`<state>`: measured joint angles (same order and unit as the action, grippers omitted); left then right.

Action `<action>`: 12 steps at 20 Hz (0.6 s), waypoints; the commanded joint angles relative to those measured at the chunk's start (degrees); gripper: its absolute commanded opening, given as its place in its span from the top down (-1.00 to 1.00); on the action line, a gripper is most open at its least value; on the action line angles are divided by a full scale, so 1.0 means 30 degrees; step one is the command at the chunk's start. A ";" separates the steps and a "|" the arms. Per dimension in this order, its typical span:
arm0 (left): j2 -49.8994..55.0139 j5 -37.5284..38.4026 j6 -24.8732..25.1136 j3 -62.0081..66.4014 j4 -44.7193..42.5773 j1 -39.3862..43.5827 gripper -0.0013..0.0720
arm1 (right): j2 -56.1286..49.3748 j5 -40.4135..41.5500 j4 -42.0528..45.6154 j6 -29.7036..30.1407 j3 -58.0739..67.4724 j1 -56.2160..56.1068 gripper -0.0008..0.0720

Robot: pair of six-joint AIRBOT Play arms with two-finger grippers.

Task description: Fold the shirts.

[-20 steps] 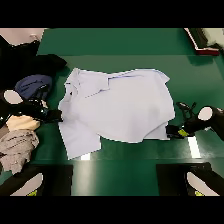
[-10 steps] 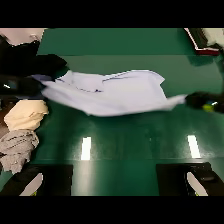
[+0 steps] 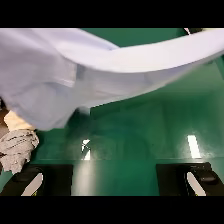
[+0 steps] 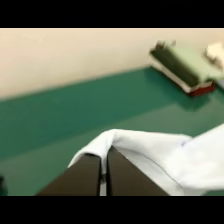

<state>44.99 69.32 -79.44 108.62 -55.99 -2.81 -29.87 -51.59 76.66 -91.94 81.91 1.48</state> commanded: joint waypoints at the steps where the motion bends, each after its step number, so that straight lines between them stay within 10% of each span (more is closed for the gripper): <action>1: -0.0022 0.0117 -0.0022 0.4102 0.1224 -0.0007 0.90 | 0.0066 -0.0670 0.0597 0.0321 0.3038 -0.0015 0.93; 12: 0.0160 0.2965 -0.0051 -0.0619 0.2776 -0.0015 0.90 | -0.8859 -1.6473 0.7475 -0.1406 1.3267 0.0000 0.94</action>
<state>45.06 74.85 -79.59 114.08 -45.21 -2.79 -47.88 -85.54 95.37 -95.31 116.09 1.48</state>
